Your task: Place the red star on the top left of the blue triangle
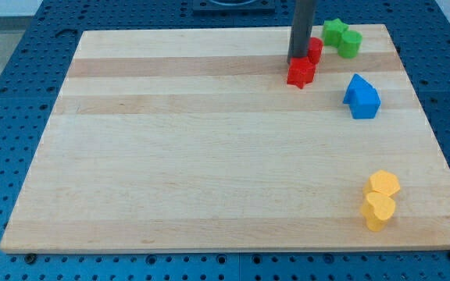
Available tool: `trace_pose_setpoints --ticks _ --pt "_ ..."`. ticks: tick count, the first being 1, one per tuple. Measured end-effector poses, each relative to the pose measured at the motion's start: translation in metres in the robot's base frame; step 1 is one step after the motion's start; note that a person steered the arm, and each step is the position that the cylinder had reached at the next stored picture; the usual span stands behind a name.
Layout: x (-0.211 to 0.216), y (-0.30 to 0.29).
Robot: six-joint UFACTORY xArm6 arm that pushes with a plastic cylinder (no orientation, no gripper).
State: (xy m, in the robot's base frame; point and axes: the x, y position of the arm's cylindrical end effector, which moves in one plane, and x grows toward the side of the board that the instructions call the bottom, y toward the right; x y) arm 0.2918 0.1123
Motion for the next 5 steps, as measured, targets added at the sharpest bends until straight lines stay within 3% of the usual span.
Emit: trace_pose_setpoints --ticks 2,5 --pt "0.005 -0.062" --pt "0.032 -0.031"
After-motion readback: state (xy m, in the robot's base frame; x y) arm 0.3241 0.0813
